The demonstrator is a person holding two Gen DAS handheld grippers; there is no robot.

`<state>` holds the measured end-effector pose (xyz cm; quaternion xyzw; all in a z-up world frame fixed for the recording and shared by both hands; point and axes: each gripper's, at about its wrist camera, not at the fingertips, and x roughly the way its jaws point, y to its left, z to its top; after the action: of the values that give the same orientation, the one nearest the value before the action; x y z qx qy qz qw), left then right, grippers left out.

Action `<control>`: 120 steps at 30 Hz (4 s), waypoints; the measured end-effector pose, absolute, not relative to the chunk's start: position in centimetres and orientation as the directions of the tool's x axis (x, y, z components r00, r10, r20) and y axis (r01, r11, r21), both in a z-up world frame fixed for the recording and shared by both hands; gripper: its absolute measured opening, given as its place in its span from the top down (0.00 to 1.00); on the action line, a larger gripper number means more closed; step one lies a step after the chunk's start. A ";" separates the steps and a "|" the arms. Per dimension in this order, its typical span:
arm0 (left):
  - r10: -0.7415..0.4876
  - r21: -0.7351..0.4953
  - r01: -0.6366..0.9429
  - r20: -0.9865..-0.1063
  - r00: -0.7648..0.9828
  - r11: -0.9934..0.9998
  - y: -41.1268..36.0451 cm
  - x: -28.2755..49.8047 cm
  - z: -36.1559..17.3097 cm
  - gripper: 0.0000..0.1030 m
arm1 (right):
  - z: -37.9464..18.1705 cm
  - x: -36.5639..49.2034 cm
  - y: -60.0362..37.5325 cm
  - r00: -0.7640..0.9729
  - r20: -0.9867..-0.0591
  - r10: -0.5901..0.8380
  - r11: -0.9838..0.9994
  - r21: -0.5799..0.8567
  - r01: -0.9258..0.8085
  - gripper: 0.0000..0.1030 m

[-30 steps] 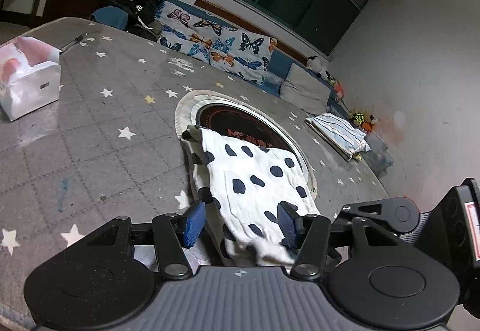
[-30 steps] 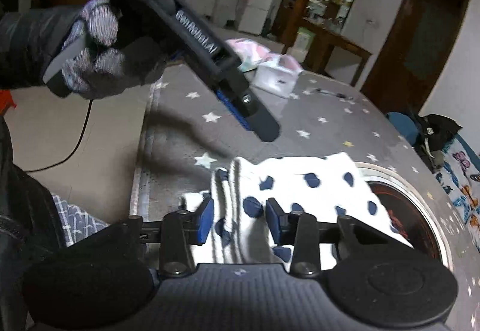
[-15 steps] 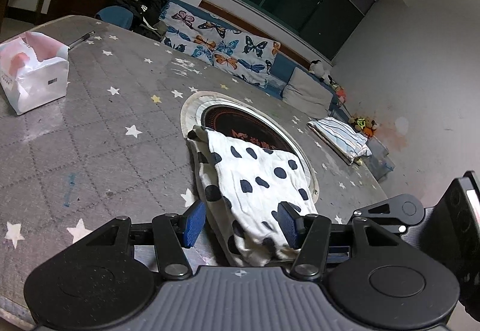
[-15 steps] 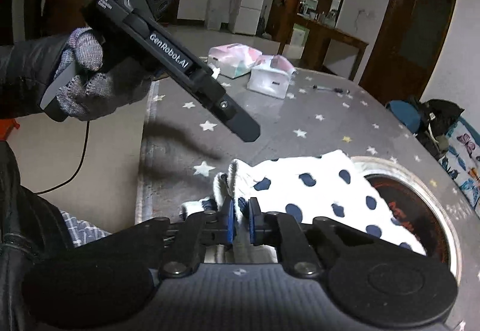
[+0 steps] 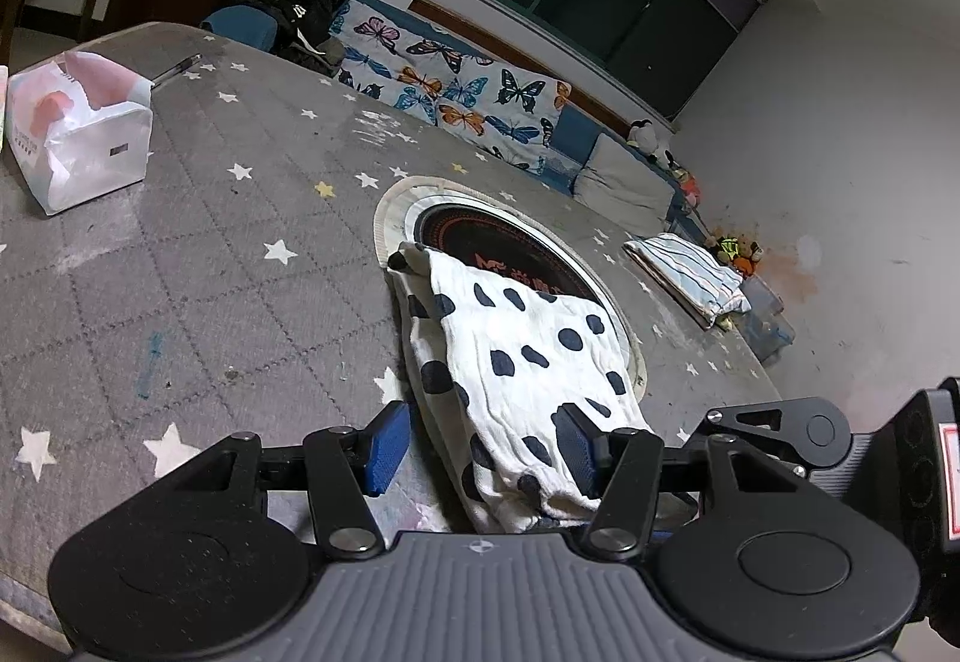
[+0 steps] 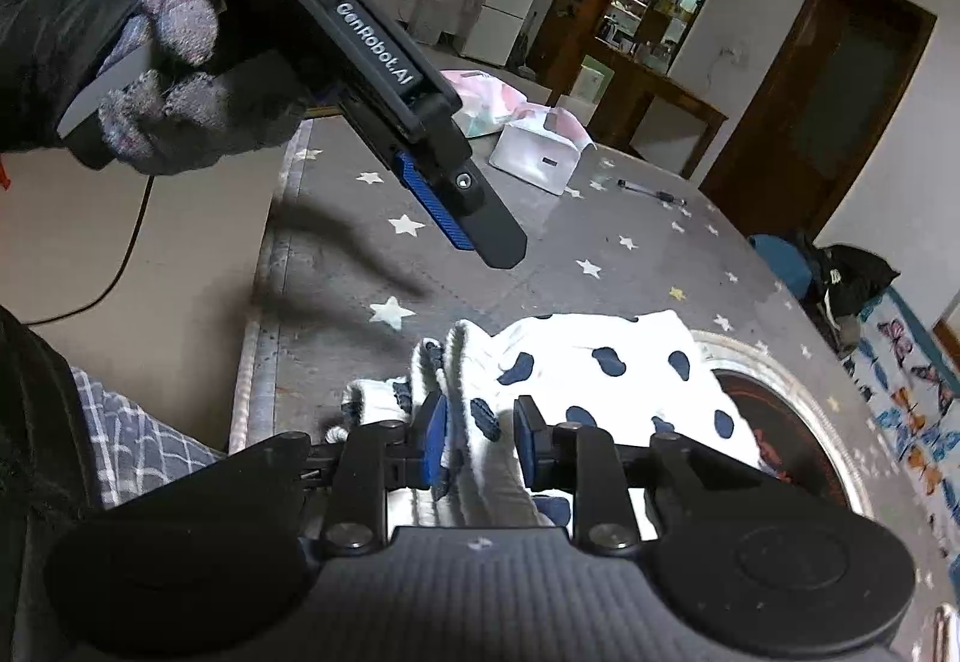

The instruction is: Fold clothes

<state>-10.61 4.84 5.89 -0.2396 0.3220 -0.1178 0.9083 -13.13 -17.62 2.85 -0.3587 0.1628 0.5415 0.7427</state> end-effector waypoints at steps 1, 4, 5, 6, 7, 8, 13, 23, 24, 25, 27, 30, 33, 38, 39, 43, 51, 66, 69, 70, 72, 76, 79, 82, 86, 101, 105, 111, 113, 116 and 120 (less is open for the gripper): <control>-0.367 -0.512 0.057 -0.529 0.765 0.857 4.9 -10.6 5.9 0.44 | 2.8 -13.3 -17.7 0.366 -0.626 0.689 0.151 -0.370 -0.917 0.78; -0.367 -0.513 0.054 -0.532 0.763 0.857 4.9 -10.6 5.8 0.44 | 2.4 -13.8 -17.6 0.370 -0.619 0.692 0.125 -0.403 -0.907 0.78; -0.366 -0.513 0.053 -0.532 0.763 0.857 4.9 -10.6 5.8 0.44 | 2.2 -14.0 -17.5 0.369 -0.618 0.694 0.115 -0.412 -0.904 0.78; -0.366 -0.513 0.053 -0.533 0.763 0.857 4.8 -10.6 5.8 0.44 | 2.1 -14.2 -17.4 0.375 -0.615 0.694 0.107 -0.428 -0.898 0.78; -0.366 -0.513 0.052 -0.534 0.763 0.857 4.8 -10.6 5.8 0.44 | 1.9 -14.3 -17.3 0.385 -0.611 0.692 0.100 -0.447 -0.889 0.78; -0.365 -0.513 0.051 -0.534 0.762 0.857 4.8 -10.6 5.8 0.44 | 1.7 -14.4 -17.2 0.391 -0.610 0.689 0.095 -0.460 -0.883 0.78; -0.363 -0.509 0.057 -0.527 0.768 0.859 4.8 -10.7 6.2 0.44 | 2.2 -13.8 -17.2 0.371 -0.619 0.692 0.120 -0.409 -0.905 0.86; -0.378 -0.500 0.092 -0.507 0.775 0.861 4.4 -10.8 7.3 0.44 | 5.4 -13.4 -19.9 0.307 -0.590 0.747 0.126 -0.329 -0.936 0.91; -0.383 -0.499 0.101 -0.505 0.773 0.861 4.2 -10.8 7.4 0.44 | 5.3 -13.5 -20.1 0.302 -0.592 0.747 0.117 -0.330 -0.937 0.91; -0.389 -0.497 0.109 -0.503 0.772 0.861 3.9 -10.7 7.4 0.44 | 5.0 -13.7 -20.1 0.291 -0.598 0.747 0.103 -0.329 -0.939 0.91; -0.398 -0.497 0.122 -0.498 0.770 0.859 3.6 -10.6 7.6 0.44 | 4.3 -14.1 -20.0 0.272 -0.611 0.744 0.074 -0.328 -0.942 0.91; -0.419 -0.497 0.150 -0.490 0.764 0.855 2.9 -10.3 7.8 0.44 | 3.3 -14.8 -19.8 0.266 -0.622 0.736 0.044 -0.348 -0.936 0.91; -0.453 -0.506 0.184 -0.481 0.751 0.842 2.1 -9.3 7.6 0.45 | 3.1 -14.7 -19.7 0.260 -0.627 0.734 0.045 -0.337 -0.940 0.88; -0.531 -0.543 0.243 -0.471 0.704 0.804 0.5 -7.5 6.5 0.49 | 3.9 -14.5 -20.7 0.227 -0.629 0.744 0.077 -0.256 -0.964 0.80; -0.542 -0.547 0.247 -0.479 0.691 0.800 0.2 -7.3 6.1 0.52 | 4.2 -14.5 -21.0 0.217 -0.630 0.746 0.085 -0.233 -0.969 0.80; -0.568 -0.571 0.243 -0.505 0.650 0.784 -0.1 -7.2 4.5 0.56 | 5.3 -13.8 -22.5 0.180 -0.620 0.764 0.129 -0.128 -0.983 0.80; -0.574 -0.571 0.238 -0.527 0.626 0.785 -0.3 -9.0 3.6 0.56 | 6.2 -9.1 -25.3 0.255 -0.569 0.782 0.352 0.065 -0.934 0.79; -0.571 -0.515 0.301 -0.515 0.640 0.802 -1.1 -9.0 5.6 0.56 | 3.9 -4.5 -25.8 0.296 -0.618 0.728 0.480 0.152 -0.864 0.68; -0.580 -0.503 0.333 -0.491 0.650 0.798 -1.7 -8.6 6.5 0.56 | 4.4 -2.6 -25.5 0.339 -0.608 0.718 0.519 0.143 -0.843 0.68; -0.584 -0.502 0.338 -0.491 0.646 0.796 -2.0 -8.3 6.5 0.56 | 4.5 -1.9 -25.2 0.355 -0.606 0.711 0.533 0.137 -0.835 0.68; -0.588 -0.502 0.340 -0.502 0.634 0.795 -2.6 -7.9 6.0 0.56 | 4.3 -0.4 -24.7 0.383 -0.607 0.696 0.563 0.132 -0.816 0.67; -0.594 -0.506 0.336 -0.535 0.600 0.795 -3.1 -7.7 4.7 0.56 | 3.3 2.6 -23.9 0.416 -0.613 0.672 0.615 0.149 -0.775 0.67; -0.591 -0.510 0.323 -0.552 0.587 0.797 -3.0 -8.1 4.0 0.56 | 1.9 4.7 -23.4 0.433 -0.631 0.644 0.653 0.158 -0.741 0.67; -0.594 -0.519 0.316 -0.550 0.587 0.794 -2.7 -8.3 3.6 0.56 | 0.6 6.2 -23.4 0.443 -0.653 0.614 0.689 0.169 -0.705 0.67; -0.595 -0.527 0.309 -0.550 0.586 0.791 -2.7 -8.2 3.4 0.56 | 0.0 6.9 -23.6 0.450 -0.663 0.598 0.706 0.172 -0.687 0.67; -0.592 -0.549 0.287 -0.530 0.607 0.785 -1.9 -9.5 3.7 0.54 | 0.3 6.8 -21.2 0.415 -0.679 0.605 0.674 0.160 -0.722 0.62; -0.593 -0.555 0.286 -0.518 0.617 0.782 -1.6 -9.6 3.9 0.54 | 1.5 6.3 -20.7 0.414 -0.671 0.615 0.649 0.133 -0.749 0.62; -0.591 -0.565 0.278 -0.503 0.630 0.777 -1.3 -9.8 4.0 0.54 | 2.5 5.9 -18.2 0.376 -0.672 0.638 0.588 0.109 -0.802 0.61; -0.590 -0.571 0.269 -0.506 0.629 0.776 -1.2 -9.9 3.7 0.54 | 2.1 5.9 -17.0 0.364 -0.687 0.629 0.575 0.096 -0.813 0.61; -0.590 -0.579 0.261 -0.503 0.632 0.772 -1.0 -10.1 3.5 0.54 | 1.1 6.3 -15.7 0.356 -0.713 0.604 0.575 0.080 -0.814 0.61; -0.595 -0.586 0.262 -0.496 0.632 0.767 -1.0 -10.2 3.4 0.54 | 0.9 6.6 -14.8 0.360 -0.728 0.583 0.575 0.057 -0.816 0.61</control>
<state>-10.15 -0.97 3.39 -0.2368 0.3514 -0.2459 0.8718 6.62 -14.75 0.85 -0.1598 0.3647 0.4323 0.8091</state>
